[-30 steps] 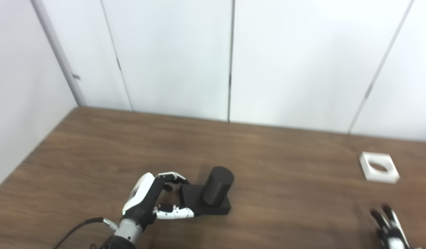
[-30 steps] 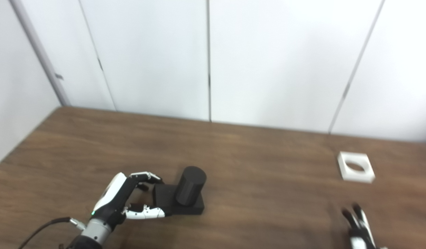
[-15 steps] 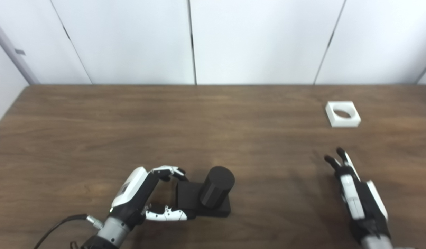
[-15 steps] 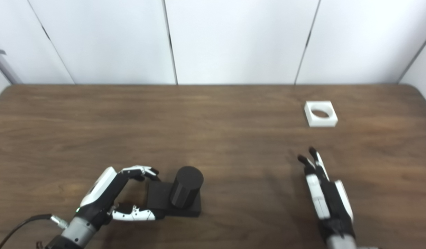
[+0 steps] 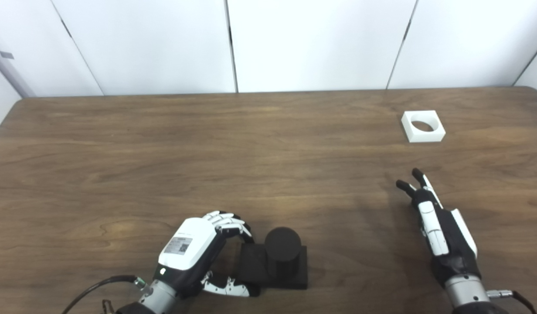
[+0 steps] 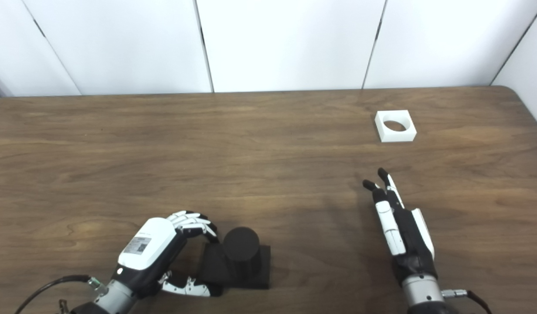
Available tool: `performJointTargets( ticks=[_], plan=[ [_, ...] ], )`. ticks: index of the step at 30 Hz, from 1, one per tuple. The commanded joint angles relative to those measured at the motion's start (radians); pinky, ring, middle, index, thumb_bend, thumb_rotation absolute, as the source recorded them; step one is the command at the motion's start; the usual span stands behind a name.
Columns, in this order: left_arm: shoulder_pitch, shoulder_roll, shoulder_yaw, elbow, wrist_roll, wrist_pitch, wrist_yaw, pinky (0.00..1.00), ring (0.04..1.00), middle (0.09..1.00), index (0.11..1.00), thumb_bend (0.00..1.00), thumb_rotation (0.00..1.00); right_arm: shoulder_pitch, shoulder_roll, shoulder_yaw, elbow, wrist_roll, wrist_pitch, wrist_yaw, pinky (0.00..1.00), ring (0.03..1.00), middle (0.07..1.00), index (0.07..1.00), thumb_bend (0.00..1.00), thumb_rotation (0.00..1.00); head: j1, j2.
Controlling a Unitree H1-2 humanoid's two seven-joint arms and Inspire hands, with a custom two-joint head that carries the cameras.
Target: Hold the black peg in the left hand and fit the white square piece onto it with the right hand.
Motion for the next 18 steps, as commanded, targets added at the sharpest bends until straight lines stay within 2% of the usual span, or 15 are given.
performJointTargets(
  ticks=[1, 6, 10, 13, 15, 18],
  plan=[
    [0.017, -0.003, -0.024, 0.041, 0.058, 0.002, -0.038, 0.88, 0.817, 0.743, 0.487, 0.52, 0.04, -0.024, 0.032, -0.006, -0.038, 0.0, -0.005, -0.006, 1.0, 0.959, 0.889, 0.976, 0.57, 1.0, -0.004, -0.001],
    [0.019, -0.014, -0.026, 0.045, 0.111, -0.007, -0.02, 0.86, 0.805, 0.735, 0.487, 0.52, 0.05, -0.021, 0.024, -0.016, -0.034, 0.009, -0.01, -0.002, 1.0, 0.957, 0.886, 0.97, 0.57, 1.0, -0.014, -0.011],
    [0.021, -0.022, -0.027, 0.035, 0.126, 0.0, -0.031, 0.86, 0.81, 0.74, 0.487, 0.52, 0.04, -0.02, 0.021, -0.031, -0.03, 0.04, -0.03, 0.002, 1.0, 0.967, 0.897, 0.977, 0.57, 1.0, -0.045, -0.027],
    [0.022, -0.027, -0.025, 0.035, 0.129, 0.0, -0.029, 0.86, 0.81, 0.74, 0.487, 0.52, 0.04, -0.036, 0.004, -0.043, -0.04, 0.042, -0.033, 0.007, 1.0, 0.971, 0.906, 0.976, 0.53, 0.97, -0.068, -0.043],
    [0.022, -0.029, -0.024, 0.038, 0.132, -0.003, -0.023, 0.85, 0.803, 0.736, 0.486, 0.52, 0.04, -0.055, -0.014, -0.05, -0.056, 0.032, -0.007, 0.014, 1.0, 0.965, 0.913, 0.969, 0.55, 0.84, -0.08, -0.051],
    [0.022, -0.031, -0.022, 0.045, 0.13, -0.008, -0.015, 0.83, 0.798, 0.732, 0.486, 0.52, 0.04, -0.093, -0.082, -0.032, -0.072, -0.095, 0.034, 0.034, 0.98, 0.952, 0.921, 0.962, 0.58, 0.73, -0.101, -0.062]
  ],
)
